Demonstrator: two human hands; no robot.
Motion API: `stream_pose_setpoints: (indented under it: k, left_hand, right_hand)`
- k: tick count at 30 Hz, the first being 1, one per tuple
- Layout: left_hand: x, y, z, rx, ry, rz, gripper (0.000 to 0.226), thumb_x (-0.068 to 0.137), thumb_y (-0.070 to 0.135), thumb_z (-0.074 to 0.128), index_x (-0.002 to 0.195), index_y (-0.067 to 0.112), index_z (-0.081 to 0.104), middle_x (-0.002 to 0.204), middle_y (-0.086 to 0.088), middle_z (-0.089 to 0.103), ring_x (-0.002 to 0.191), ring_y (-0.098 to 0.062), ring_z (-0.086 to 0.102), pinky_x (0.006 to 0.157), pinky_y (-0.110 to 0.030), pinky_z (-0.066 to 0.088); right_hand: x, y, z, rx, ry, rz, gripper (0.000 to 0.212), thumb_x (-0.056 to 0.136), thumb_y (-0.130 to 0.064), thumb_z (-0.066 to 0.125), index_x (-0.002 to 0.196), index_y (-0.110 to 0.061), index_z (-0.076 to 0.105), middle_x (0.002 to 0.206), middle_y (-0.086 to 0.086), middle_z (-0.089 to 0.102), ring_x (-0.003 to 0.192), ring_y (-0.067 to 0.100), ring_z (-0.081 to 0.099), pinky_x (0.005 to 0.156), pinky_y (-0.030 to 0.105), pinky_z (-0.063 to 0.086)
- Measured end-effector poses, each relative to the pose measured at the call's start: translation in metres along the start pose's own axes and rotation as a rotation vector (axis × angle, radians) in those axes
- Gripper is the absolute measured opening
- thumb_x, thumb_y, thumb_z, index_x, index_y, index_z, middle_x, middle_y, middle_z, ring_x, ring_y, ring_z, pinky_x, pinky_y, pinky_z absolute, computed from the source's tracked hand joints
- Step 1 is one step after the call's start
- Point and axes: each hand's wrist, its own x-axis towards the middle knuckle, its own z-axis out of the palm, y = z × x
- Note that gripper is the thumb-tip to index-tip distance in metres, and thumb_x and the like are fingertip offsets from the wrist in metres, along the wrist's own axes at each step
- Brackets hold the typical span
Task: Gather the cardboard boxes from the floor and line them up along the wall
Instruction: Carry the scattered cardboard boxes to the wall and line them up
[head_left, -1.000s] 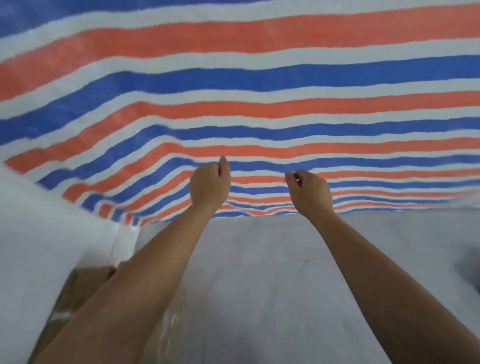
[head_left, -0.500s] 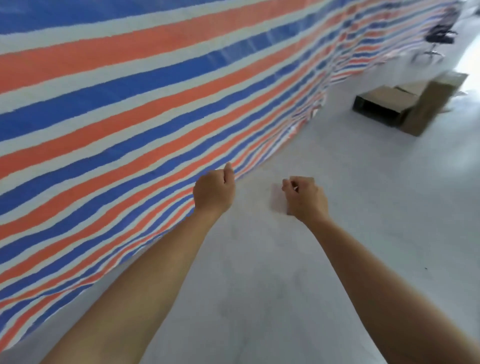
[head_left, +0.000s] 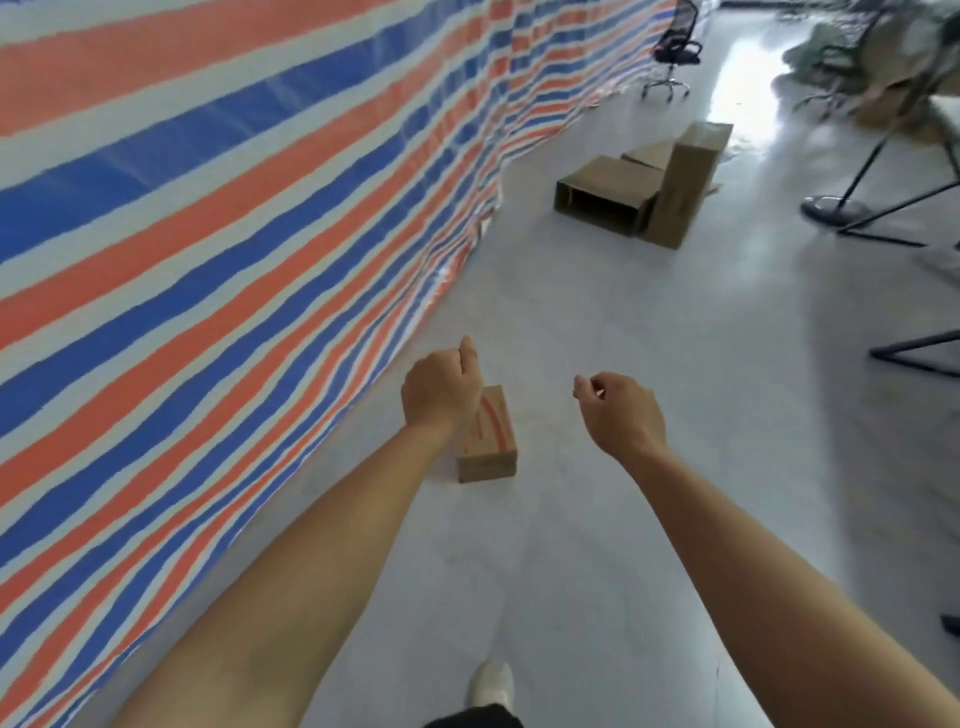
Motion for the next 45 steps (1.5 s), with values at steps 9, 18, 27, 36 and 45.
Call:
stream_pose_setpoints:
  k: [9, 18, 27, 36, 45]
  left_hand:
    - [0.203, 0.117, 0.183, -0.004, -0.237, 0.122, 0.059, 0.106, 0.036, 0.032, 0.051, 0.015, 0.039, 0.060, -0.012, 0.055, 0.068, -0.038, 0.060, 0.057, -0.034, 0.032]
    - [0.359, 0.256, 0.396, 0.031, -0.314, 0.201, 0.063, 0.107, 0.036, 0.030, 0.049, 0.014, 0.041, 0.054, -0.005, 0.049, 0.059, -0.030, 0.052, 0.055, -0.033, 0.028]
    - [0.546, 0.357, 0.521, -0.017, -0.292, 0.190, 0.064, 0.107, 0.038, 0.031, 0.050, 0.013, 0.043, 0.048, -0.002, 0.043, 0.045, -0.016, 0.043, 0.047, -0.026, 0.027]
    - [0.785, 0.400, 0.697, -0.073, -0.290, 0.113, 0.066, 0.107, 0.040, 0.027, 0.057, 0.004, 0.049, 0.053, -0.009, 0.047, 0.053, -0.024, 0.048, 0.053, -0.039, 0.037]
    - [1.001, 0.527, 0.874, -0.155, -0.448, -0.001, 0.062, 0.107, 0.038, 0.030, 0.052, 0.011, 0.036, 0.055, -0.004, 0.043, 0.056, -0.021, 0.043, 0.053, -0.034, 0.026]
  right_hand:
    - [0.194, 0.087, -0.077, 0.012, 0.161, 0.180, 0.044, 0.101, -0.046, 0.042, 0.087, -0.017, 0.072, 0.086, 0.005, 0.071, 0.087, 0.032, 0.063, 0.069, 0.035, 0.045]
    - [0.437, 0.213, -0.154, 0.110, 0.213, 0.291, 0.042, 0.101, -0.044, 0.043, 0.089, -0.017, 0.074, 0.085, 0.004, 0.072, 0.085, 0.028, 0.063, 0.069, 0.034, 0.047]
    - [0.701, 0.238, -0.223, 0.126, 0.126, 0.229, 0.043, 0.102, -0.042, 0.044, 0.089, -0.014, 0.074, 0.080, 0.004, 0.070, 0.072, 0.023, 0.058, 0.062, 0.033, 0.043]
    - [0.999, 0.272, -0.227, 0.056, 0.061, 0.206, 0.043, 0.101, -0.042, 0.045, 0.089, -0.012, 0.073, 0.079, 0.005, 0.071, 0.075, 0.025, 0.064, 0.069, 0.035, 0.052]
    - [1.266, 0.338, -0.295, 0.027, 0.097, 0.258, 0.037, 0.101, -0.044, 0.046, 0.090, -0.018, 0.070, 0.080, 0.000, 0.069, 0.077, 0.023, 0.061, 0.061, 0.031, 0.042]
